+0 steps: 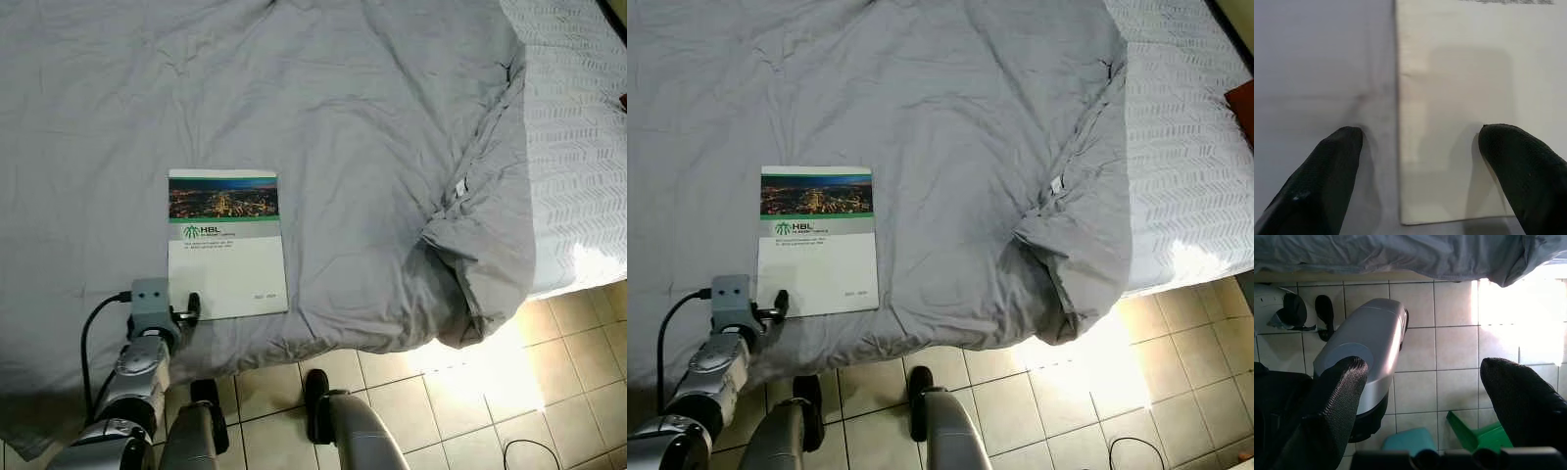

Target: Clean up the room

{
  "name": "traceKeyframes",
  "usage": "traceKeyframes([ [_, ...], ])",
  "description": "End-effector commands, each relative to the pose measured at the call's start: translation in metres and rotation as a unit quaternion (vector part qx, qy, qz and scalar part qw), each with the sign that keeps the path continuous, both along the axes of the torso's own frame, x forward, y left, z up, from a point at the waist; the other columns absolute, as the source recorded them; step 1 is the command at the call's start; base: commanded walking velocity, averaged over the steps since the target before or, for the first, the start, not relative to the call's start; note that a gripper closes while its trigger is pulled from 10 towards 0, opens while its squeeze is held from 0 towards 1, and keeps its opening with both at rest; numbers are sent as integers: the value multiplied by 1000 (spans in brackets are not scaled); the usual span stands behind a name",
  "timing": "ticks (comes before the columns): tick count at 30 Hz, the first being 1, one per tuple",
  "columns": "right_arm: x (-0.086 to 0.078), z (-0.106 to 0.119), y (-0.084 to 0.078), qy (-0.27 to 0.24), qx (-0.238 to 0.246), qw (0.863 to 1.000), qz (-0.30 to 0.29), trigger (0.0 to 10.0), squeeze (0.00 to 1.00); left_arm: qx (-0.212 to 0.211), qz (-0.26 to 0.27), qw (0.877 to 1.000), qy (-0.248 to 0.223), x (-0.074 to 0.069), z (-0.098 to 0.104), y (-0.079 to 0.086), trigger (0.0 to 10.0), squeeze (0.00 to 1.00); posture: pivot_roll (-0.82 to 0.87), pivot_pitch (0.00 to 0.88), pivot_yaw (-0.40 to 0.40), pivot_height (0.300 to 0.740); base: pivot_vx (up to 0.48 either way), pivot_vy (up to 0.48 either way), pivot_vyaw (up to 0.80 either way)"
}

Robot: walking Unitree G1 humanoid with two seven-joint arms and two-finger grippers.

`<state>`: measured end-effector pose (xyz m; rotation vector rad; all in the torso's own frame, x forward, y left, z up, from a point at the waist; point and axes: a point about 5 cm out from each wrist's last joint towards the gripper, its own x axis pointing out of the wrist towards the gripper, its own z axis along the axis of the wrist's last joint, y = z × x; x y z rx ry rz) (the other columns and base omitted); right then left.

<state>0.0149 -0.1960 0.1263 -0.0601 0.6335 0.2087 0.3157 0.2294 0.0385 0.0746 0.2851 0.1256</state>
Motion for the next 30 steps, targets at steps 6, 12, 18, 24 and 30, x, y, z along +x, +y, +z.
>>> traceKeyframes([
  [6,-8,-6,-3,24,-3,1000,-8,10000,0,71,-37,997,-14,-20,-18,-21,10000,0,-405,502,-230,740,0,0,0],
  [12,-9,-6,-3,27,-2,1000,-7,10000,0,-17,2,999,44,-35,-42,-27,10000,0,-420,503,-242,740,0,0,0],
  [18,-2,12,12,-3,60,997,39,10000,0,-47,34,998,30,-27,-35,-29,10000,0,-430,504,-243,740,0,0,0],
  [24,6,23,30,-12,110,990,91,10000,0,-54,44,997,-17,-19,-21,-22,10000,0,-428,503,-236,740,0,0,0],
  [30,5,21,32,-2,112,989,97,10000,0,-47,58,994,-74,-17,-5,-5,10000,0,-422,512,-236,740,0,0,0],
])
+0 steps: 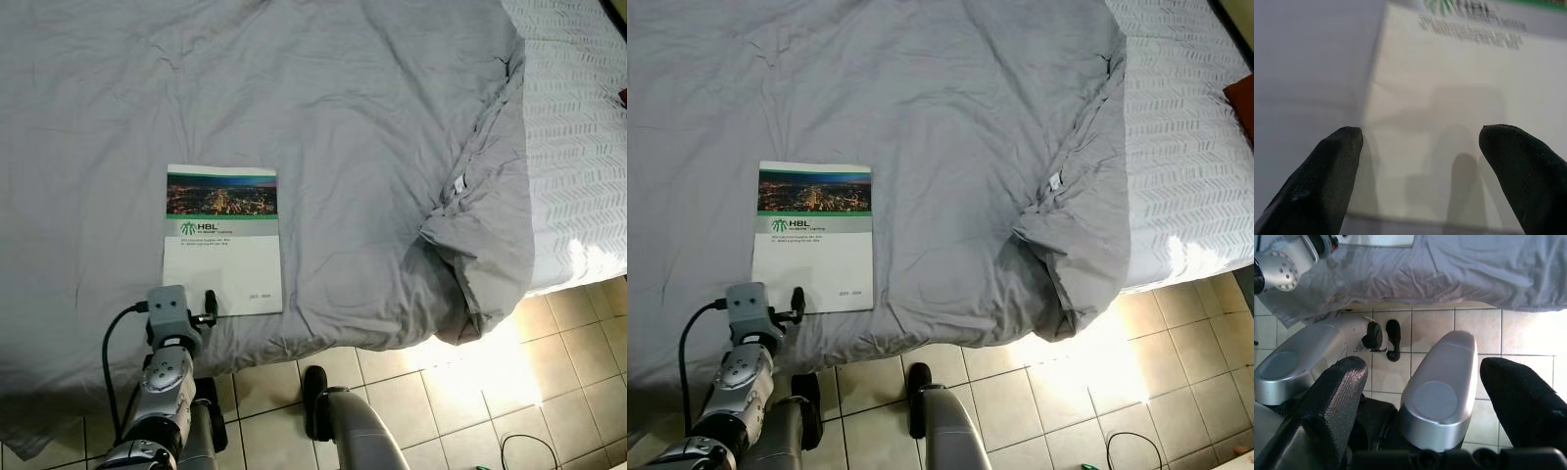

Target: Clean up the room

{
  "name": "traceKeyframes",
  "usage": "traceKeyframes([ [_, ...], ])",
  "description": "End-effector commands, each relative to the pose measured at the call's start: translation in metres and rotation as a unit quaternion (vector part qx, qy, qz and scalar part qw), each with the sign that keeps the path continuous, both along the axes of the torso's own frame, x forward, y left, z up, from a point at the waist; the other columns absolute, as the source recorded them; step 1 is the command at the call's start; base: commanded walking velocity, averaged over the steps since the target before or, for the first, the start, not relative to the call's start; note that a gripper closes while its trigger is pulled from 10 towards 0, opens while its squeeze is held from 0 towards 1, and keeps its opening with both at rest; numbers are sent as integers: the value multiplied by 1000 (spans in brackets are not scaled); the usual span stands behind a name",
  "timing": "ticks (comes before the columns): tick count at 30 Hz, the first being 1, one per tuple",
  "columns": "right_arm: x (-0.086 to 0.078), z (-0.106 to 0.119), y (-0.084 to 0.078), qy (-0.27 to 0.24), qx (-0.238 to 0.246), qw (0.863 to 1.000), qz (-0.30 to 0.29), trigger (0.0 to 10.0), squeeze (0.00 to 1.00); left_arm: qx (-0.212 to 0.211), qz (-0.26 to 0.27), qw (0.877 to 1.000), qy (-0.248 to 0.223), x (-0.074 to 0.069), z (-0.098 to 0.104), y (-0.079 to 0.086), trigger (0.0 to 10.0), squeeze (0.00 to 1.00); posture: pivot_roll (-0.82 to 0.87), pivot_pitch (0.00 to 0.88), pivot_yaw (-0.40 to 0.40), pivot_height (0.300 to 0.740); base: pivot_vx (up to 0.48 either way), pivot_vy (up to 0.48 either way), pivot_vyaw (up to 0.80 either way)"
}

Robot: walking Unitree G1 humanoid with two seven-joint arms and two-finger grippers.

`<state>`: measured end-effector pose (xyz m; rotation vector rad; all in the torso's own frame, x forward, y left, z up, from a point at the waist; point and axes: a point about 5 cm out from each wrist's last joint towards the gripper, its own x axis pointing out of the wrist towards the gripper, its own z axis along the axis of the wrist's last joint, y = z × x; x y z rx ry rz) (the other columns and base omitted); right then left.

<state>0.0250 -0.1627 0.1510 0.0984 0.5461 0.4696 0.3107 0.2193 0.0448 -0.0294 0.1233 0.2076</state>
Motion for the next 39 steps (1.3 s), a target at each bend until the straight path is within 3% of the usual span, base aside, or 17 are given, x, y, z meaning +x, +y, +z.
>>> traceKeyframes([
  [1,-7,-4,-2,30,-10,999,1,10000,0,7,16,1000,2,-13,-7,10,10000,0,-419,514,-238,740,0,0,0],
  [8,-10,-6,-4,44,-14,999,2,10000,0,23,-2,1000,-2,-14,-6,9,10000,0,-417,519,-238,740,0,0,0],
  [12,-9,-7,-4,46,-17,999,1,10000,0,-21,-16,999,39,-17,-22,-1,10000,0,-420,522,-242,740,0,0,0],
  [16,-9,-7,-4,47,-18,999,1,10000,0,-15,-20,997,69,-14,-26,-9,10000,0,-423,524,-243,740,0,0,0],
  [21,-10,-7,-4,47,-18,999,0,10000,0,-9,0,997,77,-15,-27,-4,10000,0,-428,524,-243,740,0,0,0],
  [28,-13,-8,-4,54,-19,998,-1,10000,0,-51,-1,994,95,-20,-36,-9,9608,0,-428,523,-243,740,0,0,0],
  [29,-13,-8,-4,55,-19,998,-1,10000,0,-59,-6,993,102,-21,-39,-12,5608,0,-427,527,-243,740,0,0,0],
  [30,-13,-8,-4,56,-20,998,-1,10000,0,-62,-13,992,108,-21,-41,-15,0,0,-431,528,-244,740,0,0,0],
  [39,-14,-9,-5,61,-22,998,-2,10000,0,-77,-30,988,133,-24,-47,-20,0,0,-431,535,-245,740,0,0,0],
])
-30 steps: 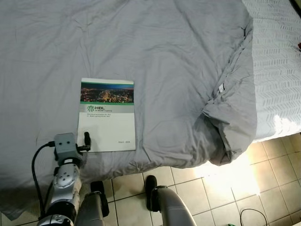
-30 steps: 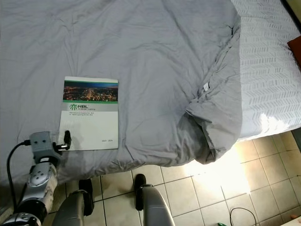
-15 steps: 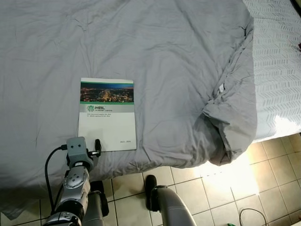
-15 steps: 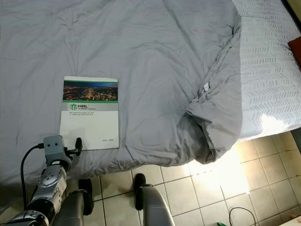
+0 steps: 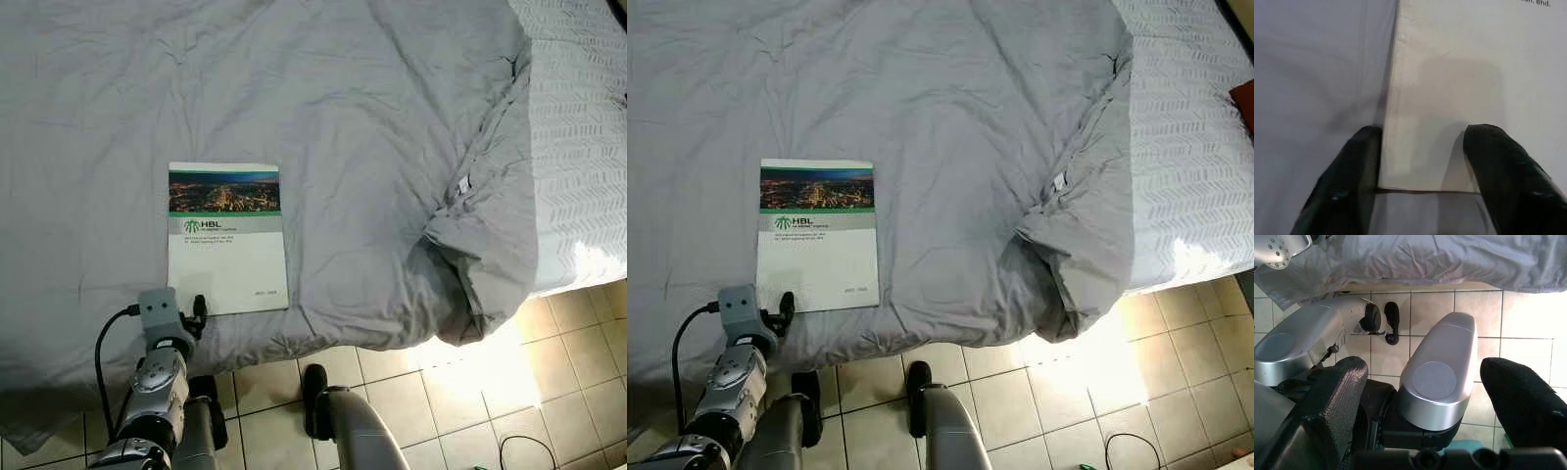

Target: Clean up the room

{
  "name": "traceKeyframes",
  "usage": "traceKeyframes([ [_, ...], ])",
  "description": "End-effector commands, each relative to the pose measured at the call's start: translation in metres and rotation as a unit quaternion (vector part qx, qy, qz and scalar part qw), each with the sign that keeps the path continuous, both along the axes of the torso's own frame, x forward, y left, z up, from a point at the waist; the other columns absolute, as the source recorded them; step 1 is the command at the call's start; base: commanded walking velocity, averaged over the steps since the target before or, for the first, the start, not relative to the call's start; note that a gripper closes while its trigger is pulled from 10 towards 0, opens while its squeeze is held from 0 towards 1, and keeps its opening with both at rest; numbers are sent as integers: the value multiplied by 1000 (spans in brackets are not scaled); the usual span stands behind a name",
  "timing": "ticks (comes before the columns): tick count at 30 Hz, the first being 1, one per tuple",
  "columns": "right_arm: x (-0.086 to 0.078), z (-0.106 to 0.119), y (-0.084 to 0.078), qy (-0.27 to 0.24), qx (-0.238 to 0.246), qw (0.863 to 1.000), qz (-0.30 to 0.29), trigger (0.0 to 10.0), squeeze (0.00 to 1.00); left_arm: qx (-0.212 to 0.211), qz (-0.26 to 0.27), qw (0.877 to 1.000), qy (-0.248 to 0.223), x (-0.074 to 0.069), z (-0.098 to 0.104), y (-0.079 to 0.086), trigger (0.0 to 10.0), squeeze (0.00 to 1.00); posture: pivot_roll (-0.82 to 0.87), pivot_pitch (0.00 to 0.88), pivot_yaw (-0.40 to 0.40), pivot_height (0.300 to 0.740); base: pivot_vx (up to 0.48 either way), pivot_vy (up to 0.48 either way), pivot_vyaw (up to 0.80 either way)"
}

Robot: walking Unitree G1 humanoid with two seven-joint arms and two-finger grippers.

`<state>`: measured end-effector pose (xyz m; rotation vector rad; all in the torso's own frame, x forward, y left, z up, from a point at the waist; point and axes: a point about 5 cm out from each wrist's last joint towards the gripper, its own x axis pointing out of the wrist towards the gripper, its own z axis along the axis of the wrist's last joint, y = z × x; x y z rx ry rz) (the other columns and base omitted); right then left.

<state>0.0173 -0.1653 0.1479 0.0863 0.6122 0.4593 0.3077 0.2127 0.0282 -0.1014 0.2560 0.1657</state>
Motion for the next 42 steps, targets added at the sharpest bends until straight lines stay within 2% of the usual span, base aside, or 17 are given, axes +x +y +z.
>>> traceKeyframes([
  [1,-7,-6,-2,30,-8,1000,-2,10000,0,-33,-12,997,72,-21,-31,-14,0,0,-431,535,-245,740,0,0,0],
  [8,-9,-7,-3,35,-11,999,-3,10000,0,-65,-25,994,85,-24,-35,-18,0,0,-430,538,-244,740,0,0,0],
  [12,-9,-8,-2,37,-10,999,-5,10000,0,-124,-29,988,86,-25,-38,-24,0,0,-432,540,-243,740,0,0,0],
  [14,-9,-8,-2,38,-10,999,-6,10000,0,-126,-30,988,86,-24,-38,-24,0,0,-432,540,-243,740,0,0,0],
  [18,-11,-8,-3,42,-10,999,-10,10000,0,-167,-38,983,70,-21,-35,-31,0,0,-441,540,-244,740,0,0,0],
  [20,-11,-8,-3,42,-11,999,-10,10000,0,-171,-38,982,67,-20,-35,-31,0,0,-441,540,-244,740,0,0,0],
  [24,-10,-10,-4,42,-11,999,-13,10000,0,-201,-69,976,44,-13,-28,-42,0,0,-437,531,-237,740,0,0,0],
  [26,-10,-11,-4,42,-11,999,-14,10000,0,-201,-76,976,36,-12,-25,-43,0,0,-432,524,-231,740,0,0,0],
  [28,-7,-16,-6,39,-12,999,-19,10000,0,-186,-112,976,-2,-9,-17,-44,0,0,-403,505,-209,740,0,0,0],
  [29,-7,-16,-6,39,-12,999,-19,10000,0,-186,-112,976,-2,-9,-17,-44,0,0,-403,505,-209,740,0,0,0],
  [33,2,-26,-5,24,-7,999,-23,10000,0,-156,-165,973,-48,-14,-6,-45,0,0,-350,480,-176,740,0,0,0],
  [37,21,-39,-5,-1,-2,999,-41,10000,0,-121,-201,970,-72,-21,6,-45,0,0,-281,434,-139,740,0,0,0],
  [42,55,-60,-6,-43,-1,997,-68,10000,0,-60,-254,960,-100,-25,31,-52,0,0,-184,364,-85,740,0,0,0],
])
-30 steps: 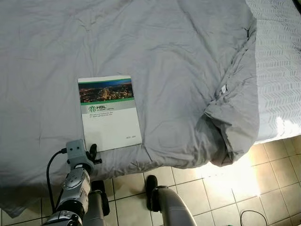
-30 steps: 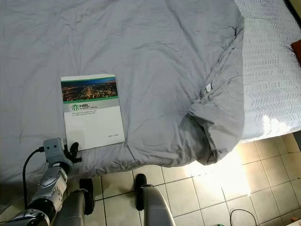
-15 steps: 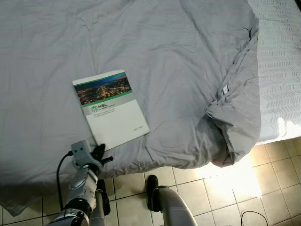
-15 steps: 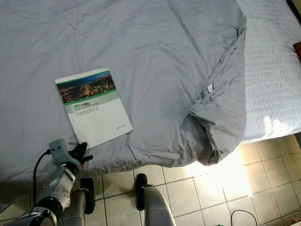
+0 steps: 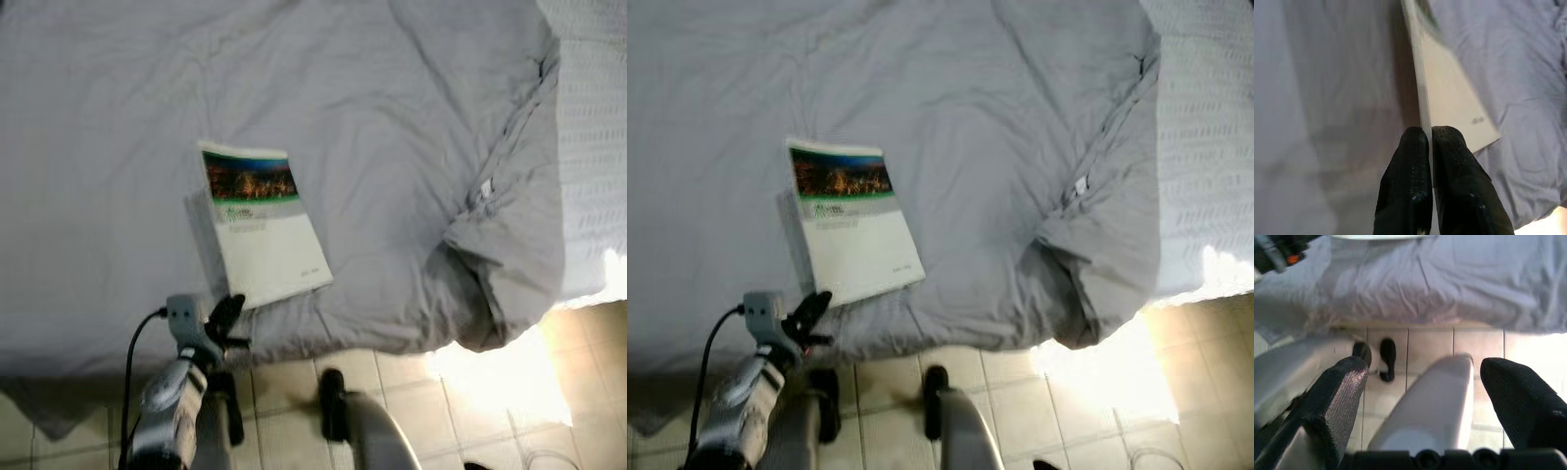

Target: Clean up the room

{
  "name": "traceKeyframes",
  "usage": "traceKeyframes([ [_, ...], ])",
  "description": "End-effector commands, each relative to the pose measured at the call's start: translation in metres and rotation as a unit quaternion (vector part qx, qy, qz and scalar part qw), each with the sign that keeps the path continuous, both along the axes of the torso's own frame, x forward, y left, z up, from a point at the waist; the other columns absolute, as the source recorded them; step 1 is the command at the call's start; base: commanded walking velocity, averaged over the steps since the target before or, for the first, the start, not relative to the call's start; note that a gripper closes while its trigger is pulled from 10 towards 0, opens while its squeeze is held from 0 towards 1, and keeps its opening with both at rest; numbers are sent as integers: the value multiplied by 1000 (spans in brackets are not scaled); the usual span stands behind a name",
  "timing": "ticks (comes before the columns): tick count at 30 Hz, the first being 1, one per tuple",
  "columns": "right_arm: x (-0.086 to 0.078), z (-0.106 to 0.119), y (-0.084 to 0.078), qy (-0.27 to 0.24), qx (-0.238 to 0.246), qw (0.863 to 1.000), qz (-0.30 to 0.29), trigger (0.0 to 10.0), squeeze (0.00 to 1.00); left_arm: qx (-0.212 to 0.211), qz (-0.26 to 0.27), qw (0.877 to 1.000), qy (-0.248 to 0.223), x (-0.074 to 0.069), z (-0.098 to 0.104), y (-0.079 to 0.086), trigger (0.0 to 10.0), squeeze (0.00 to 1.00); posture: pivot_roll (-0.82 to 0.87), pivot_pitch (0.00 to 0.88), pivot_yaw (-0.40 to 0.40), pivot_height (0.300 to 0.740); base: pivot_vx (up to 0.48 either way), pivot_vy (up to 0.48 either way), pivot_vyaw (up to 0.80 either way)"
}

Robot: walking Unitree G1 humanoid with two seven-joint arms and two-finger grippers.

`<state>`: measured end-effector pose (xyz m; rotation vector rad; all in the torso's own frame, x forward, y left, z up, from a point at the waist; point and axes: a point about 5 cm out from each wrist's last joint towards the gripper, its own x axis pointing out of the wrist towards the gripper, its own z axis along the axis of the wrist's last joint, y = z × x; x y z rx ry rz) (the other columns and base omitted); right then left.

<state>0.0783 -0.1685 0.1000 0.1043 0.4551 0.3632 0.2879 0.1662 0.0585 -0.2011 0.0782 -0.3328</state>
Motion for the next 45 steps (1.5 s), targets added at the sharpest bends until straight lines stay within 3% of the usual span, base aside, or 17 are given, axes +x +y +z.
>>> traceKeyframes([
  [1,2,-17,-2,25,-9,999,-21,10000,0,23,-22,999,-6,-3,4,-6,0,0,-157,334,-68,740,0,0,0],
  [6,26,-25,-7,-5,-23,998,-61,10000,0,75,-42,996,-38,-1,20,-10,0,0,-131,285,-46,740,0,0,0],
  [7,42,-25,-15,-39,-42,992,-110,10000,0,93,-56,993,-48,0,28,-11,0,0,-112,231,-29,740,0,0,0],
  [9,49,-22,-21,-58,-53,987,-142,10000,0,104,-58,991,-55,-1,33,-11,0,0,-107,211,-23,740,0,0,0],
  [10,49,-22,-21,-58,-53,987,-142,10000,0,104,-58,991,-55,-1,33,-11,0,0,-107,211,-23,740,0,0,0],
  [14,80,-12,-35,-131,-71,967,-205,10000,0,126,-46,989,-63,-4,40,-7,0,0,-72,93,0,740,0,0,0],
  [17,94,-12,-38,-149,-67,962,-217,10000,0,126,-23,990,-62,-3,40,-4,0,0,-50,13,11,740,0,0,0],
  [21,110,-13,-40,-163,-66,958,-226,10000,0,128,-16,989,-66,-2,41,-8,0,0,-39,0,15,740,0,0,0],
  [23,130,-11,-41,-187,-61,952,-233,10000,0,123,-28,990,-66,-9,45,-15,0,0,-19,0,26,740,0,0,0],
  [28,146,-14,-39,-202,-52,949,-238,10000,0,136,-12,990,-32,-29,33,-5,0,0,-8,0,30,740,0,0,0],
  [29,146,-15,-38,-199,-51,950,-236,10000,0,141,5,990,-14,-32,27,0,9725,0,-5,0,19,740,0,0,0],
  [34,145,-22,-33,-192,-54,957,-210,10000,0,132,39,990,9,-35,14,-1,10000,0,2,0,-2,740,0,0,0],
  [37,145,-24,-34,-190,-54,957,-210,10000,0,117,36,992,5,-36,16,-5,10000,0,3,0,-3,740,0,0,0],
  [42,142,-29,-31,-190,-61,959,-203,10000,0,136,46,990,13,-37,15,-5,10000,0,-8,0,-1,740,0,0,0],
  [45,138,-32,-31,-187,-64,960,-200,10000,0,127,43,991,18,-39,12,-9,10000,0,-14,0,-2,740,0,0,0],
])
